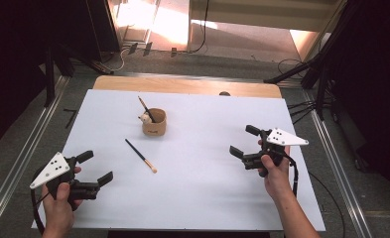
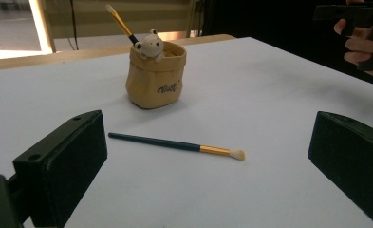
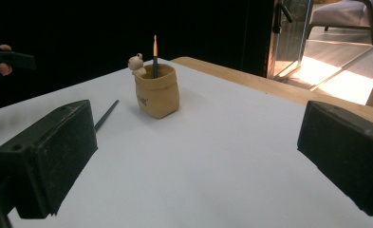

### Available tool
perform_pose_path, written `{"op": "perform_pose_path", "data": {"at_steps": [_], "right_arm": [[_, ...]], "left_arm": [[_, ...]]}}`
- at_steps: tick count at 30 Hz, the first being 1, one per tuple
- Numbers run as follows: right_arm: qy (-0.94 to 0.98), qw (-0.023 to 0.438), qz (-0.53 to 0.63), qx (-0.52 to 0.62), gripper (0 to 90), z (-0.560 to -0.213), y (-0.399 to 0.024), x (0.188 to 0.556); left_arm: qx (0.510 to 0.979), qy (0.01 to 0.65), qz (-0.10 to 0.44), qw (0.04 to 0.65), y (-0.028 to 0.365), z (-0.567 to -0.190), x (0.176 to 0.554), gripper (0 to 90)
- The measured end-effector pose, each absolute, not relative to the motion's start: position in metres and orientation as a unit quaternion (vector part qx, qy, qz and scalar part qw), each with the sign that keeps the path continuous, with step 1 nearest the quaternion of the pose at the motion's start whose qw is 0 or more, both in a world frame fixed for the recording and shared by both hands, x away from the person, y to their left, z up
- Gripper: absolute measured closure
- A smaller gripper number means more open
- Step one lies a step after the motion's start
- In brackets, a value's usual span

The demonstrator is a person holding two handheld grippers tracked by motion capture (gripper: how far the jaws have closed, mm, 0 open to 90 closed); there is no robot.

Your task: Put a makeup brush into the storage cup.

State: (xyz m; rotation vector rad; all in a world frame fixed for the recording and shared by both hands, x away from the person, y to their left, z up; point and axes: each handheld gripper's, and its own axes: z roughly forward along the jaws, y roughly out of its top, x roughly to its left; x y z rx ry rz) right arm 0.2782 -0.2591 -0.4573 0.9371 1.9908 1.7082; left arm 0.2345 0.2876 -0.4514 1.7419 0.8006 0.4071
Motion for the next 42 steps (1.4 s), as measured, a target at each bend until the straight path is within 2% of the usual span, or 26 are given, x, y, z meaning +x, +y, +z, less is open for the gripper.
{"op": "perform_pose_path", "data": {"at_steps": [33, 42], "right_arm": [[0.676, 0.192, 0.608, 0.370, 0.0, -0.483, -0.303, 0.244], [0.681, 0.197, 0.599, 0.372, 0.0, -0.484, -0.304, 0.240]], "left_arm": [[0.800, 0.275, 0.129, 0.518, 0.269, -0.435, 0.262, 0.0], [0.836, 0.236, 0.124, 0.479, 0.259, -0.423, 0.274, 0.0]]}}
